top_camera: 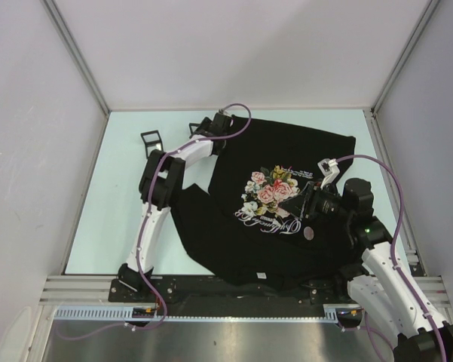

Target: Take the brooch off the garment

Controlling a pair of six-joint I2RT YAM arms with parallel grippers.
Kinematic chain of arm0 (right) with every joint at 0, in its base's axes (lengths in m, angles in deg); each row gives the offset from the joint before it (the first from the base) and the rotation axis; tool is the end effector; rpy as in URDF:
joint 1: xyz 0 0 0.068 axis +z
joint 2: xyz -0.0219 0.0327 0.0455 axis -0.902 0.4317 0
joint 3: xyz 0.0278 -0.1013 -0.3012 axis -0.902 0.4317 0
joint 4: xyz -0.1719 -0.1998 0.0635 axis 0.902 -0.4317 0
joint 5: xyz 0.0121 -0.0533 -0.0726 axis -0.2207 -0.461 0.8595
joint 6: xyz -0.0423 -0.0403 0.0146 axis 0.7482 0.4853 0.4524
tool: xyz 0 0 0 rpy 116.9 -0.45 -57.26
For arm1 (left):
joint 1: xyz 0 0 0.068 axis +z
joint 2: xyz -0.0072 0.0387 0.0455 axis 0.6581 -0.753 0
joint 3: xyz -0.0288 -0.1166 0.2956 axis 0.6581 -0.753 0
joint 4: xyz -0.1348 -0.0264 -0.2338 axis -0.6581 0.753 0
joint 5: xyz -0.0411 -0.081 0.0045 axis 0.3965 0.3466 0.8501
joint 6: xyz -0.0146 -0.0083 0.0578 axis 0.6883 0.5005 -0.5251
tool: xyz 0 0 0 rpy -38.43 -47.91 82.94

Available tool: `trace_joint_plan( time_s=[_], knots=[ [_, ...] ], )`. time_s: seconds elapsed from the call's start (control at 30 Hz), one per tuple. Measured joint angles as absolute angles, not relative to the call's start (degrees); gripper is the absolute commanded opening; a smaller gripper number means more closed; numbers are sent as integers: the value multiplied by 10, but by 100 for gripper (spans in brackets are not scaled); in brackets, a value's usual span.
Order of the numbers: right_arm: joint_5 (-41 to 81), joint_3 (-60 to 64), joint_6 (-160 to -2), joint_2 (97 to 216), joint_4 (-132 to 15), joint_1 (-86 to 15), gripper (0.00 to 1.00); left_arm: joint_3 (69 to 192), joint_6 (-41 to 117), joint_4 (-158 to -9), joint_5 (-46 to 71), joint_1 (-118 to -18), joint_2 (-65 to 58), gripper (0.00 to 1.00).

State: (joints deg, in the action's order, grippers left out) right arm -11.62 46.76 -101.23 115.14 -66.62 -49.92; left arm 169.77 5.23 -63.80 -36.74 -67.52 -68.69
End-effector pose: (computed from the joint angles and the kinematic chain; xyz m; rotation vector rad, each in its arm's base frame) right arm 0.1342 0.0639 0.2989 -0.2832 1.9485 1.1314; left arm 0.5376 -0.2339 0.1624 0.6053 2.1897 0.8032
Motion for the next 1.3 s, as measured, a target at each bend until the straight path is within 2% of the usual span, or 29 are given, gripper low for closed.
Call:
trace_joint_plan(
  time_s=[0.13,0.47,0.5,0.53,0.57,0.67,0.7,0.8,0.87,1.1,1.3],
  knots=[
    [-118,468,-1015,1151,-665,-499,57,1664,63,-637,-358,-678,-649,64],
    [-72,467,-1012,1147,-718,-499,56,1652,124,-556,-307,-682,-549,66],
    [-57,466,-1011,1151,-733,-499,54,1648,139,-545,-293,-683,-538,77],
    [-38,464,-1009,1157,-748,-499,53,1637,155,-538,-270,-683,-522,78],
    [-14,462,-1009,1164,-764,-499,48,1622,170,-531,-244,-683,-502,77],
    [46,460,-1015,1182,-802,-499,43,1537,241,-533,-134,-688,-410,73],
    [66,460,-1023,1190,-813,-499,43,1498,270,-547,-88,-690,-372,68],
    [120,459,-1051,1220,-847,-496,41,1378,365,-616,58,-705,-262,63],
    [152,458,-1069,1241,-875,-495,41,1305,430,-678,135,-729,-210,62],
    [265,458,-1124,1236,-951,-468,41,1241,560,-814,266,-919,-226,51],
    [337,451,-1150,1231,-980,-446,39,1219,607,-884,287,-1012,-270,53]
  ],
)
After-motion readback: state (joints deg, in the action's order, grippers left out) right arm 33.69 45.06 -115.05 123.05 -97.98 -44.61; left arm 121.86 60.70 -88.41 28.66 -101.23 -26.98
